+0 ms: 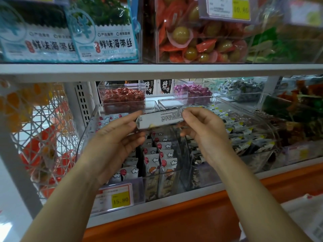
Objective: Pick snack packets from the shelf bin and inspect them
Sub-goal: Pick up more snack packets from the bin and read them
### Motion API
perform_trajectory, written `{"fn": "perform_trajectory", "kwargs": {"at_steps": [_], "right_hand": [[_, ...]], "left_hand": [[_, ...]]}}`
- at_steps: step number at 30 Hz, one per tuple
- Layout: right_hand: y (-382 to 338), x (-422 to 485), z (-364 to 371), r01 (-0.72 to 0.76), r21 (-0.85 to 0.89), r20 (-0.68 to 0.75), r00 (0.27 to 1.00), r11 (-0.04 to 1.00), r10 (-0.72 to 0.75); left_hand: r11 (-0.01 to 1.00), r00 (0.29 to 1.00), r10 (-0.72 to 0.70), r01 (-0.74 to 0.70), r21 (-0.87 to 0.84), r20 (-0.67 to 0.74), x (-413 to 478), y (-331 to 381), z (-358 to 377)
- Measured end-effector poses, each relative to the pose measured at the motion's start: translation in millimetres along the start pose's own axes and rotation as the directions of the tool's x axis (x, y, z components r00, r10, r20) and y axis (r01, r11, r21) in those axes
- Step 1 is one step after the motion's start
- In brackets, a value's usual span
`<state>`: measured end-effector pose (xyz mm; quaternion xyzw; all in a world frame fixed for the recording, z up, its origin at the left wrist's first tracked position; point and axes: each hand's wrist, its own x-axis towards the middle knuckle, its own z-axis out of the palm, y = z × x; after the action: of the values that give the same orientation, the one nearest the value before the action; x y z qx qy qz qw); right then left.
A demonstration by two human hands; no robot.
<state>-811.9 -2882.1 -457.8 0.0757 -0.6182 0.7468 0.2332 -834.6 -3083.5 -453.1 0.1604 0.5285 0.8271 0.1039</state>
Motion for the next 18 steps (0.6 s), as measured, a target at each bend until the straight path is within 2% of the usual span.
{"fn": "perform_trajectory", "kwargs": {"at_steps": [4, 10, 14, 18], "right_hand": [[2.0, 0.8, -1.2, -0.021, 0.008, -0.029, 0.999, 1.0, 0.021], [1.3, 0.3, -0.2, -0.058, 0.046, -0.003, 0.998, 0.997, 0.058], [1.4, -0.2, 0.2, -0.043, 0.036, -0.015, 0.999, 0.998, 0.044], [3.1, -0.5, 1.2, -0.027, 0.035, 0.001, 1.0, 0.999, 0.027]], "left_hand": [[0.993, 0.996, 0.084, -0.082, 0.082, -0.021, -1.9, 0.3, 5.5], [0.922, 0.977, 0.212, -0.192, 0.336, -0.021, -6.5, -2.0, 9.7], [0.866, 0.97, 0.243, -0.201, 0.458, -0.032, -7.4, -2.4, 9.8], [0.884, 0.961, 0.239, -0.155, 0.44, -0.14, -4.9, -3.6, 11.2]]}}
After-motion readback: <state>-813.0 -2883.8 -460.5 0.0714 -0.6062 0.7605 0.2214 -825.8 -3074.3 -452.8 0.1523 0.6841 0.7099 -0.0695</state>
